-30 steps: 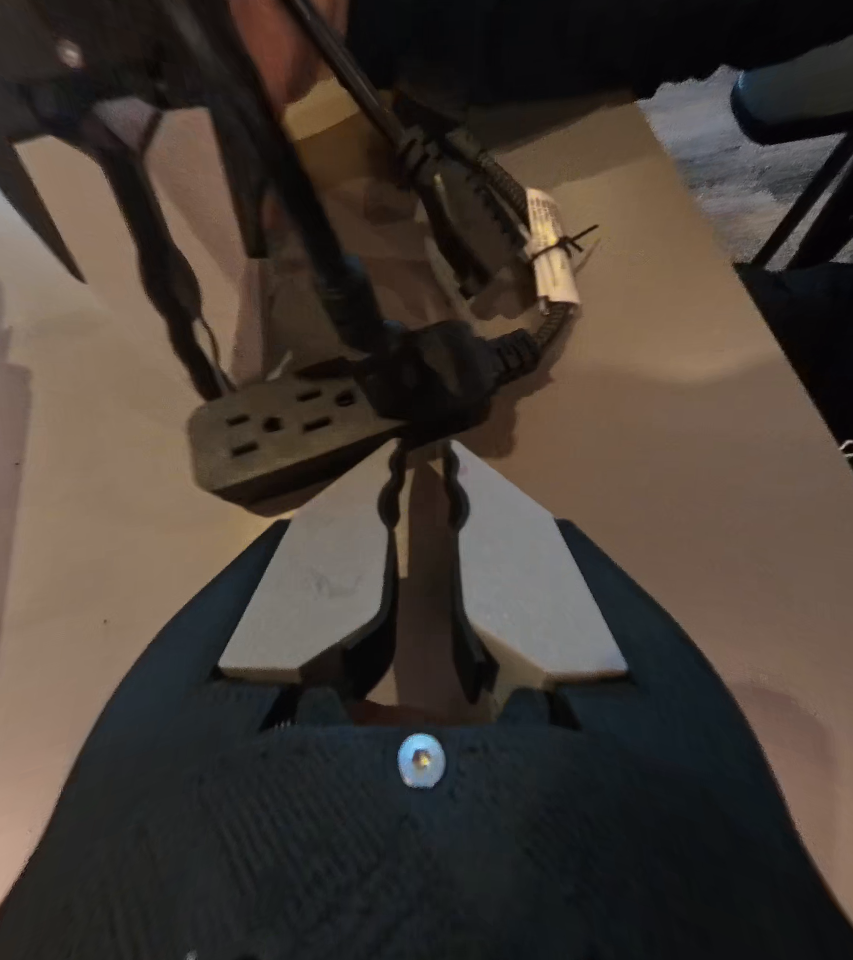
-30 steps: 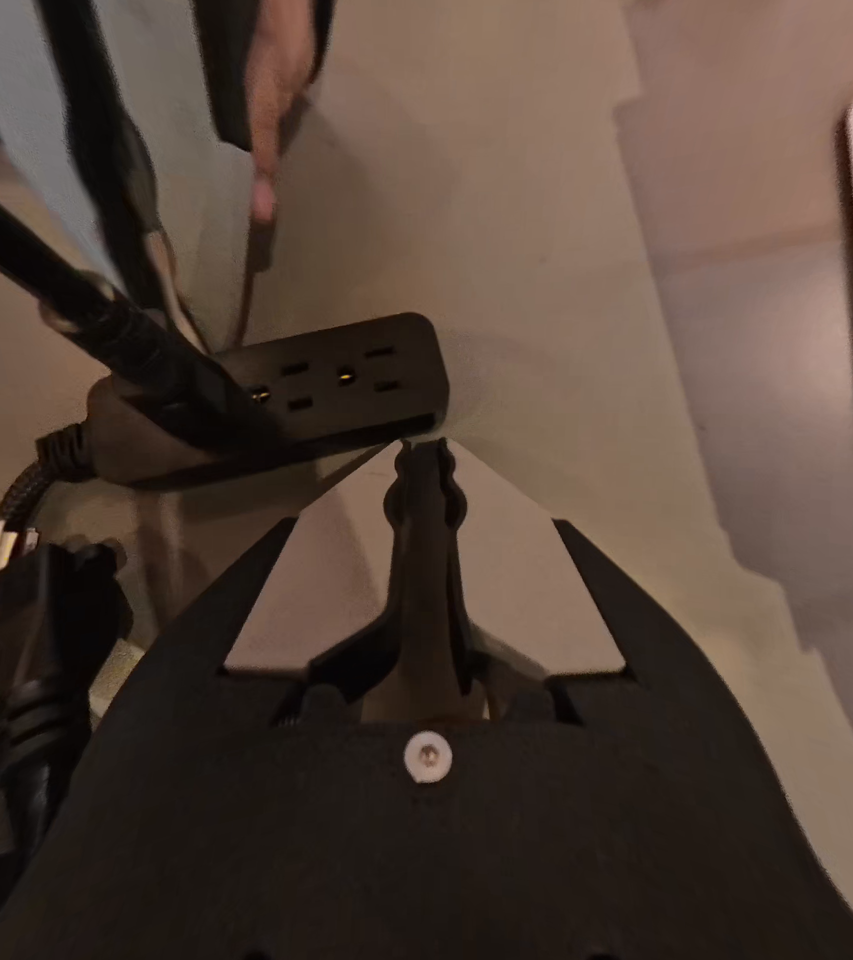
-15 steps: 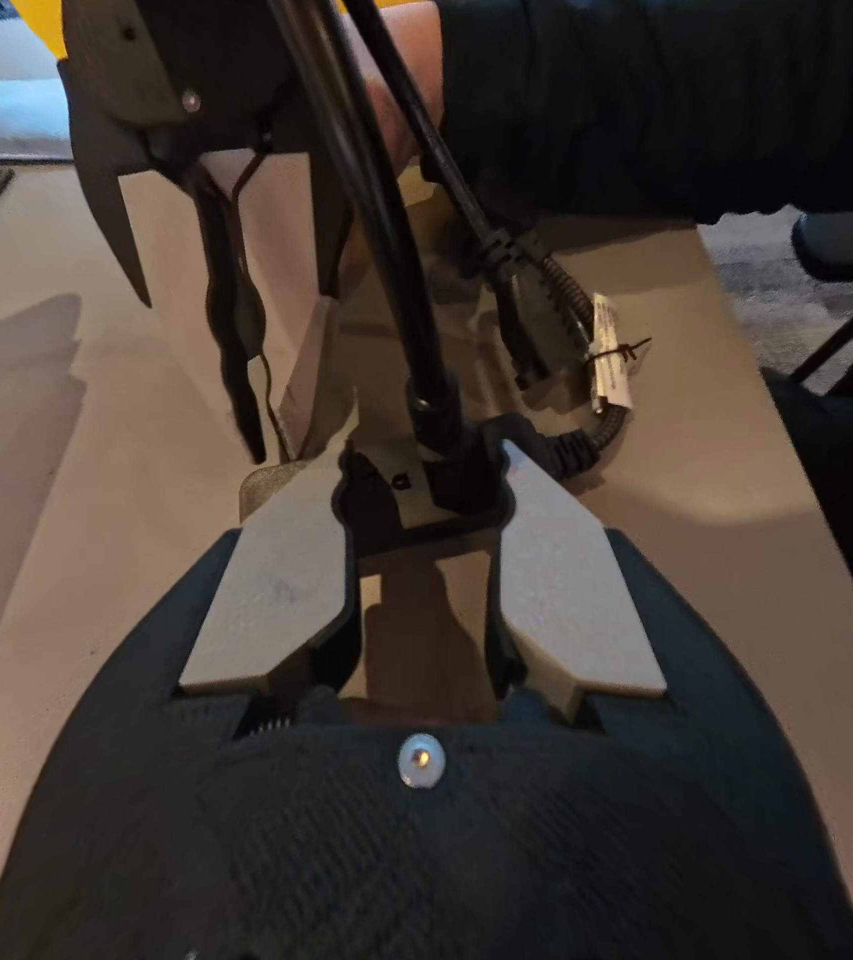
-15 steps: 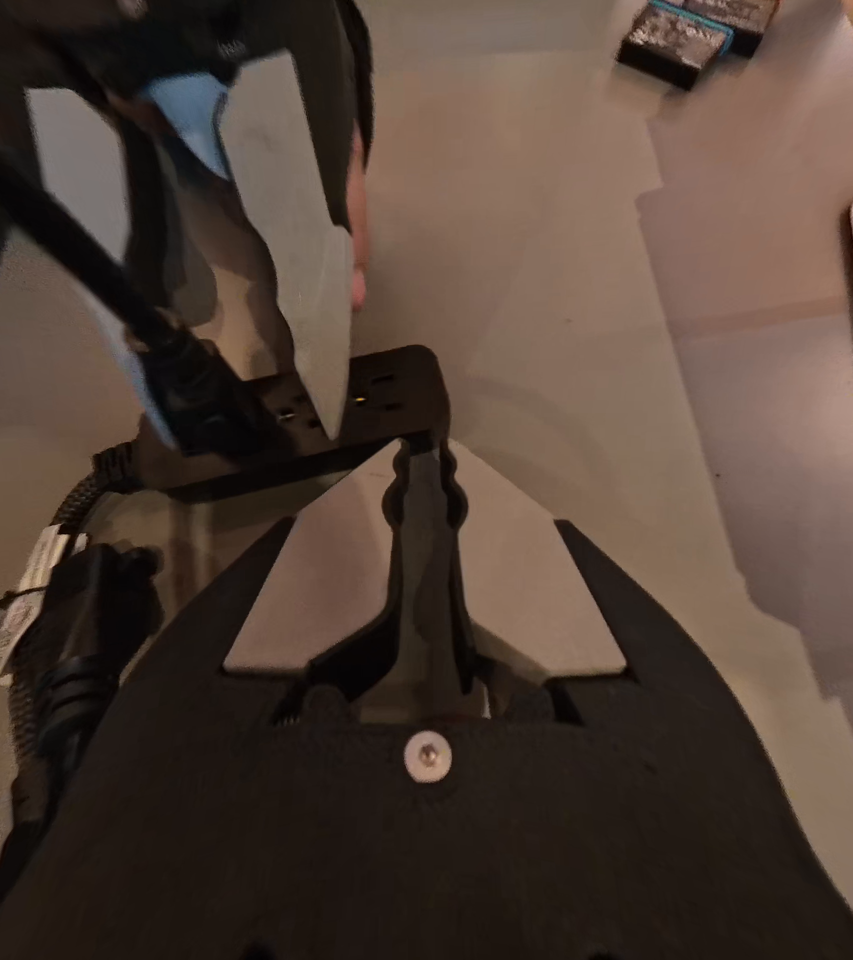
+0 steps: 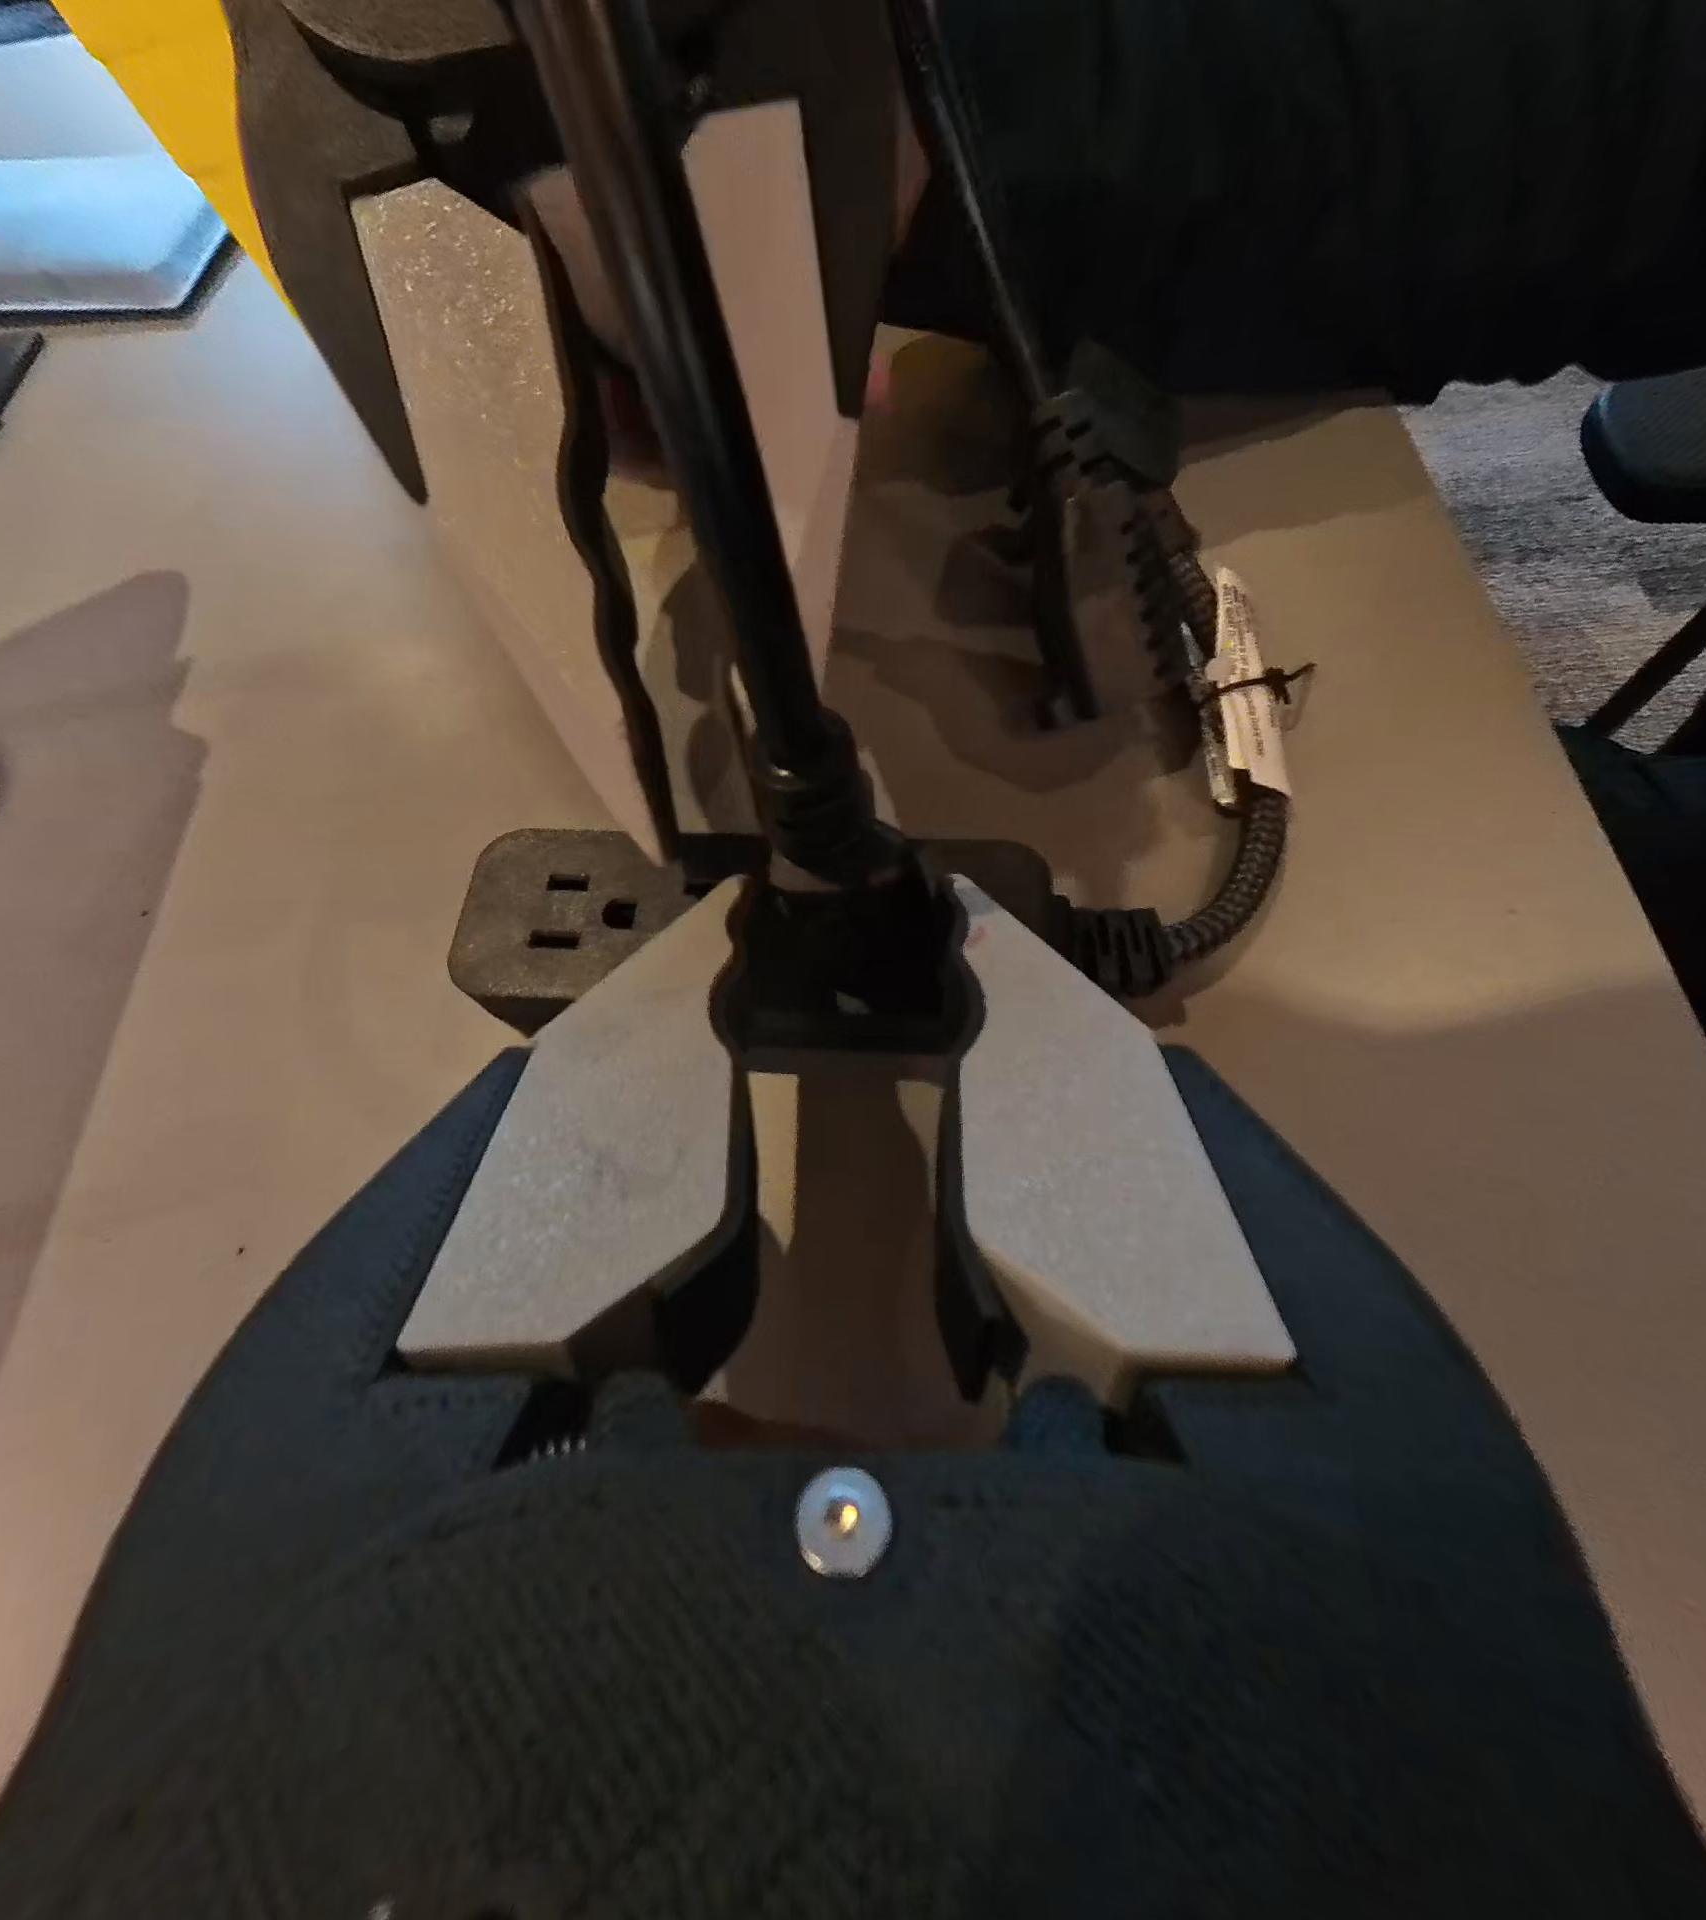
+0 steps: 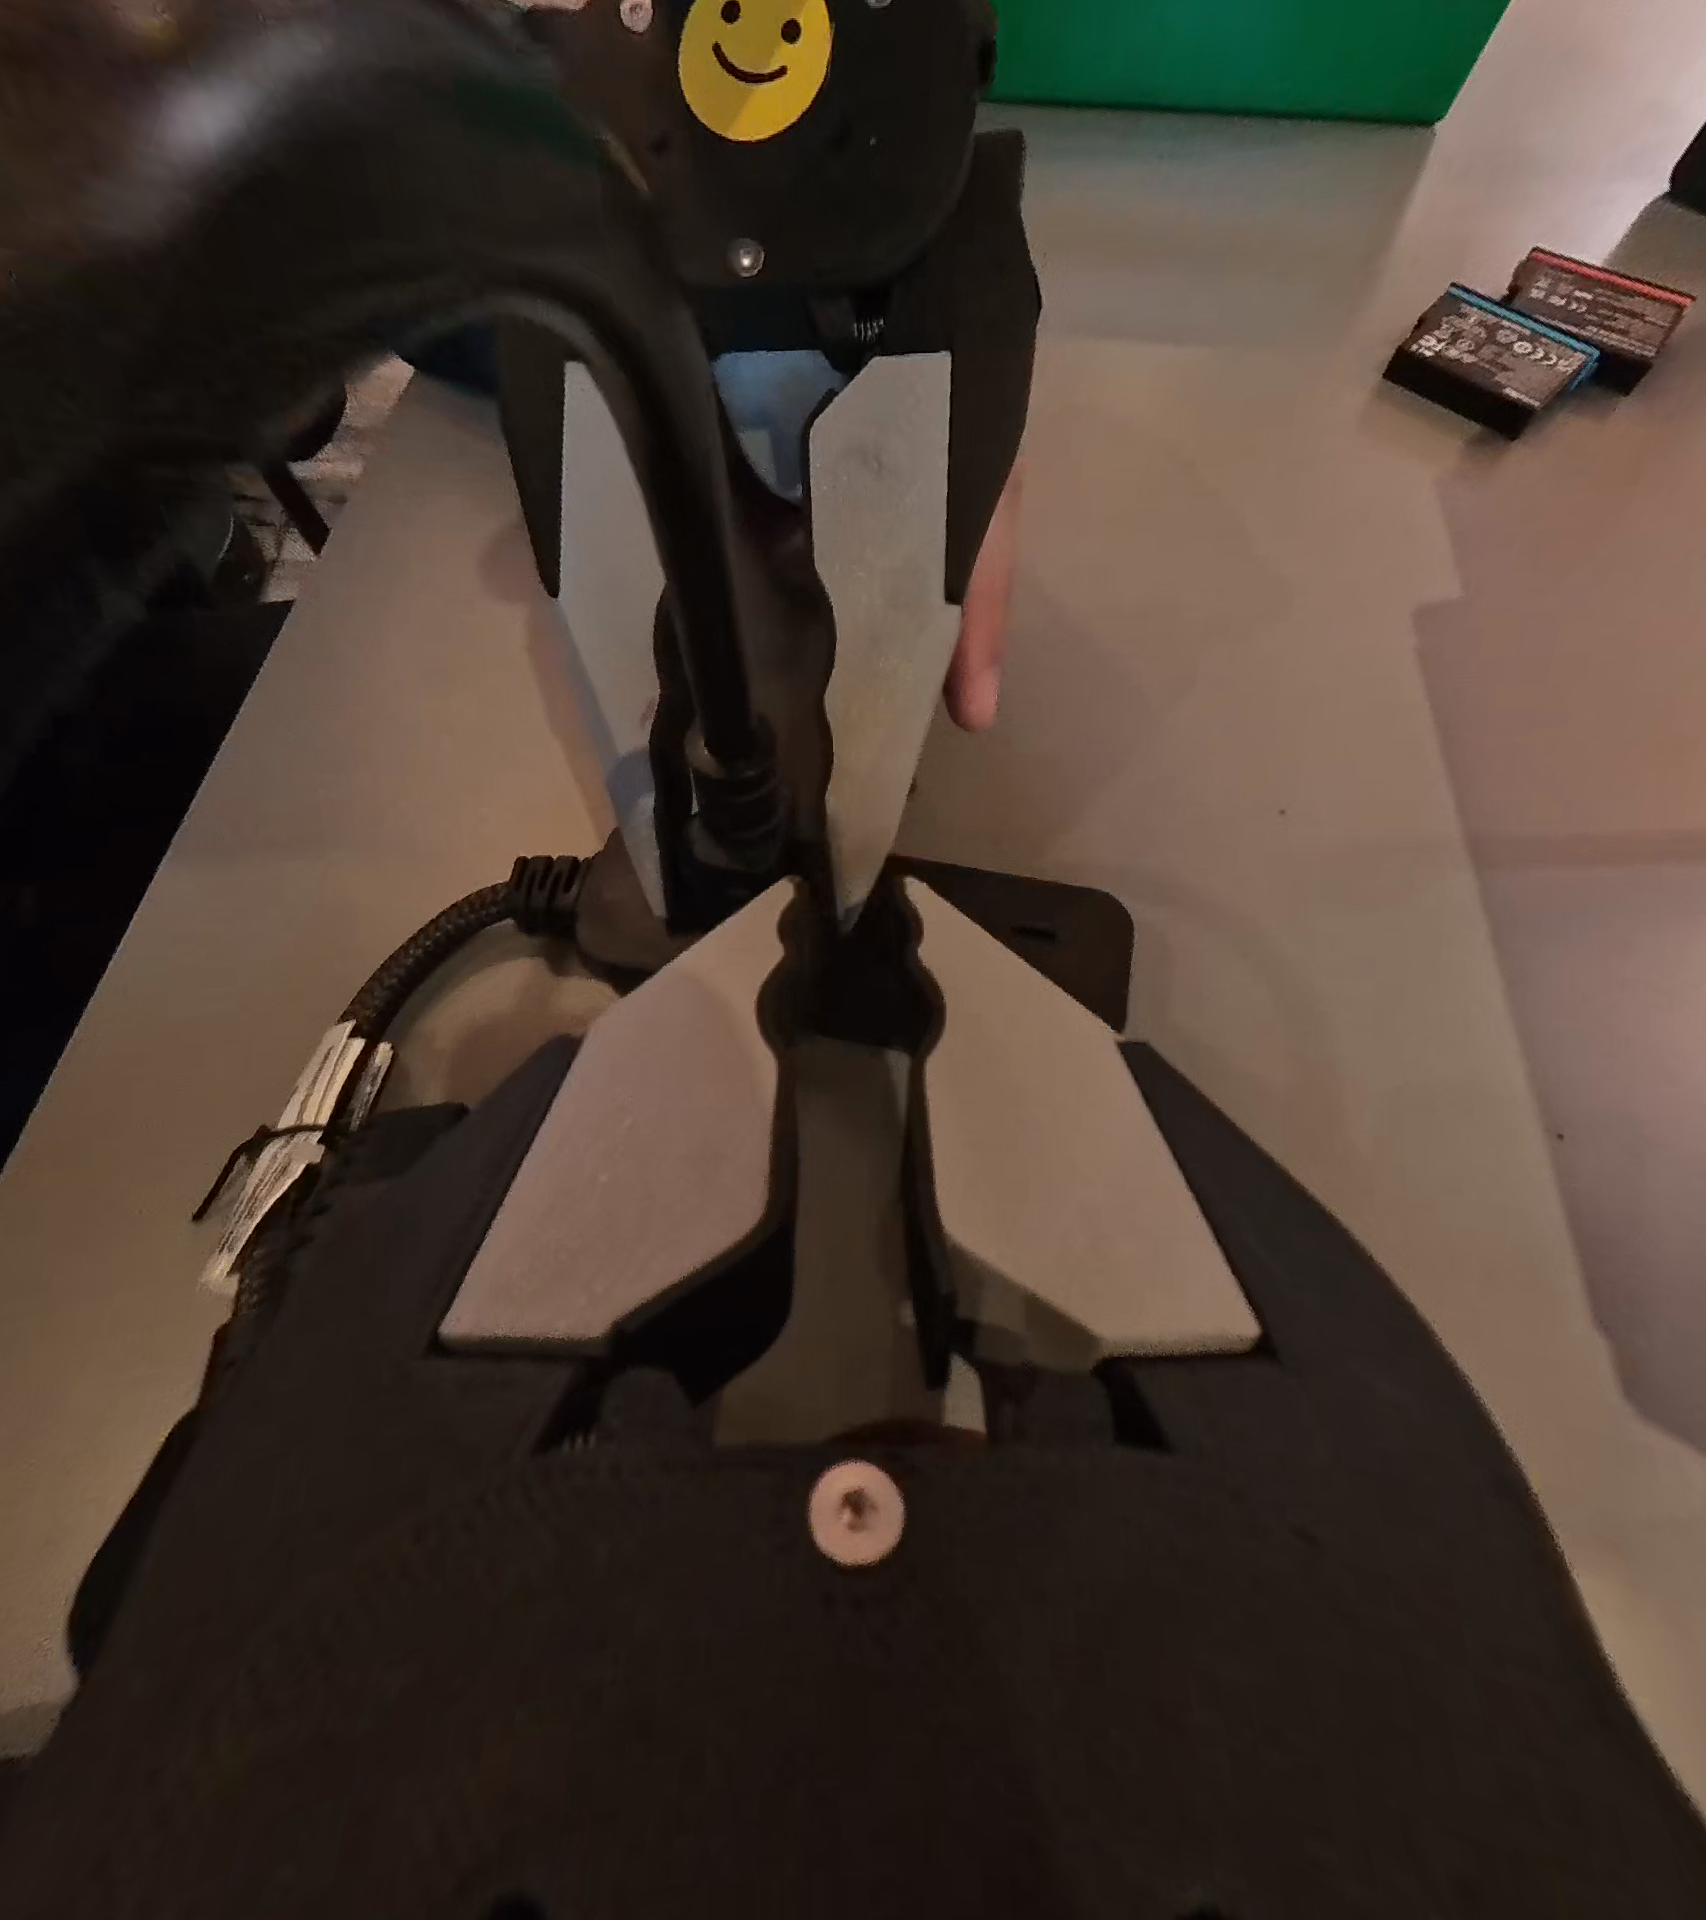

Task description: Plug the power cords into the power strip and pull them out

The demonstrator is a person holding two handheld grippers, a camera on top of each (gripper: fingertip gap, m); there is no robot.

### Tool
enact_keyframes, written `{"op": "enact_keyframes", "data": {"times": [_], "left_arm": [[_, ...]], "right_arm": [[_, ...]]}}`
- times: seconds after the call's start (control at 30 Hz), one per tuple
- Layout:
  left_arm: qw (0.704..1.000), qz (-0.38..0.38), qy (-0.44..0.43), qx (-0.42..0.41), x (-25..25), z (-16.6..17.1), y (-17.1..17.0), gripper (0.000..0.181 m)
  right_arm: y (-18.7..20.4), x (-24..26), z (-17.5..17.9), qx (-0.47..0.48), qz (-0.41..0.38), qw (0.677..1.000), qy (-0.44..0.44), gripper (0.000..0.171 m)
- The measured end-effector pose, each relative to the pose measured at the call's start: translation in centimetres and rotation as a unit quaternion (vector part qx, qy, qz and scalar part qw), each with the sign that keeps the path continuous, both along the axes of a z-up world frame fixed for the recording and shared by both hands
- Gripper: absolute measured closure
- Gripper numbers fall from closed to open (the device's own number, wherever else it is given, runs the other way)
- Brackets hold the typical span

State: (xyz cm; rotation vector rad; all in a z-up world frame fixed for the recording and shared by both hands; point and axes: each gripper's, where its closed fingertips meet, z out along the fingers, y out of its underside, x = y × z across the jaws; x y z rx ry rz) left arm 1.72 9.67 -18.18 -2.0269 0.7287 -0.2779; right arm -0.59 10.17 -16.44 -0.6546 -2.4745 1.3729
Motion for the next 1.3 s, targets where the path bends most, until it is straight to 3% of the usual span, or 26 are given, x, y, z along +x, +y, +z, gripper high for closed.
{"op": "enact_keyframes", "data": {"times": [0.13, 0.33, 0.43, 0.6, 0.7, 0.83, 1.07, 1.3], "left_arm": [[1.0, 0.001, -0.003, -0.001, 0.0, 0.0, 0.0, 0.139], [1.0, 0.0, -0.006, -0.004, -0.1, 0.0, 0.0, 0.128], [1.0, -0.001, -0.009, -0.007, 0.0, 0.0, 0.0, 0.131], [1.0, -0.007, -0.01, -0.009, 0.1, 0.0, -0.1, 0.136], [1.0, -0.008, -0.014, -0.014, 0.1, -0.1, 0.0, 0.136], [1.0, -0.018, -0.017, -0.017, 0.5, -0.1, -0.1, 0.144], [0.999, -0.01, -0.024, -0.022, 0.8, -0.2, 0.9, 0.138], [1.0, -0.01, -0.022, -0.021, 0.9, -0.2, 1.3, 0.146]], "right_arm": [[0.2, 0.7, 0.4, -0.008, 0.007, 1.0, -0.001, 0.155], [-0.5, 1.6, 0.2, -0.014, 0.024, 1.0, -0.015, 0.163], [-0.2, 2.5, -0.4, -0.008, 0.036, 0.998, -0.048, 0.145], [-0.4, 2.8, -0.3, -0.027, 0.039, 0.997, -0.054, 0.136], [-1.9, 1.8, 0.8, -0.041, 0.026, 0.999, -0.005, 0.138], [-3.0, 0.9, 0.7, -0.041, -0.007, 0.999, 0.002, 0.156], [-2.5, 0.6, 0.7, -0.064, -0.052, 0.997, -0.001, 0.156], [-2.6, 0.6, 0.9, -0.073, -0.083, 0.994, 0.018, 0.158]]}}
